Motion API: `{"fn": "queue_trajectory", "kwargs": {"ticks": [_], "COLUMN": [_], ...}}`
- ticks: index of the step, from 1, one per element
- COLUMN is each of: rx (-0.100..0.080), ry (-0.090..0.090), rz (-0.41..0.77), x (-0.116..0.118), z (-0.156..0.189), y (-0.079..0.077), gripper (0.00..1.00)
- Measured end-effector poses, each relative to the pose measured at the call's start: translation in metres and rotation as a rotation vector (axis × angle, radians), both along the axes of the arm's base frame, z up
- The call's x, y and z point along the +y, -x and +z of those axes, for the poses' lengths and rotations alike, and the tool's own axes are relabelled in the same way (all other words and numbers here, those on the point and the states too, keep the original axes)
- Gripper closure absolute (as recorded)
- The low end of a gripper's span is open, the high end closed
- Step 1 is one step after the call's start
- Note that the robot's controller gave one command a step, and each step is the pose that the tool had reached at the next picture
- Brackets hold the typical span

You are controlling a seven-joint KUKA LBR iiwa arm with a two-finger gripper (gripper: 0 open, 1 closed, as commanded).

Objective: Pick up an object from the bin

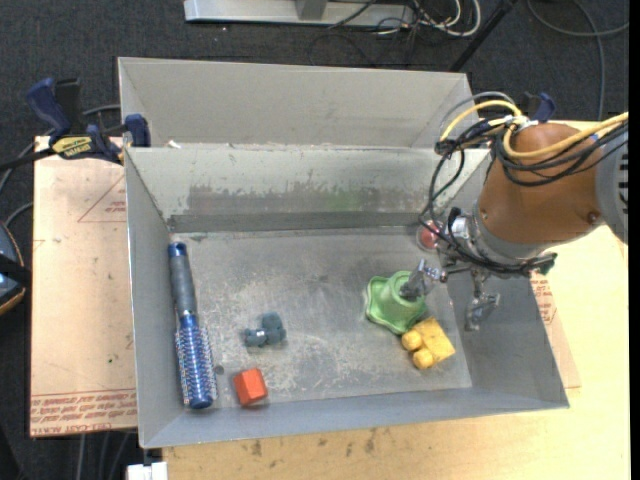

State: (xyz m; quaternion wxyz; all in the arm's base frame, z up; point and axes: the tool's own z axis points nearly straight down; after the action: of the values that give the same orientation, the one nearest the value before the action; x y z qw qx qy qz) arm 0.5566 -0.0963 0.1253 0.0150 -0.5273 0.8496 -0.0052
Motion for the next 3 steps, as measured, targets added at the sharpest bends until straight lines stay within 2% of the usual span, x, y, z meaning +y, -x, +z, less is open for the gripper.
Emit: {"fn": "queue_trajectory", "kwargs": {"ticks": [1, 2, 3], "rx": [0.030, 0.023, 0.018], "ry": [0.011, 0.017, 0.023], "rz": [0.294, 1.049, 1.046], "x": [-0.026, 0.008, 0.005], "z": [0.029, -0.053, -0.052], "y": [0.064, 0.051, 0.049], "gripper": [0.00, 0.00, 1.00]}}
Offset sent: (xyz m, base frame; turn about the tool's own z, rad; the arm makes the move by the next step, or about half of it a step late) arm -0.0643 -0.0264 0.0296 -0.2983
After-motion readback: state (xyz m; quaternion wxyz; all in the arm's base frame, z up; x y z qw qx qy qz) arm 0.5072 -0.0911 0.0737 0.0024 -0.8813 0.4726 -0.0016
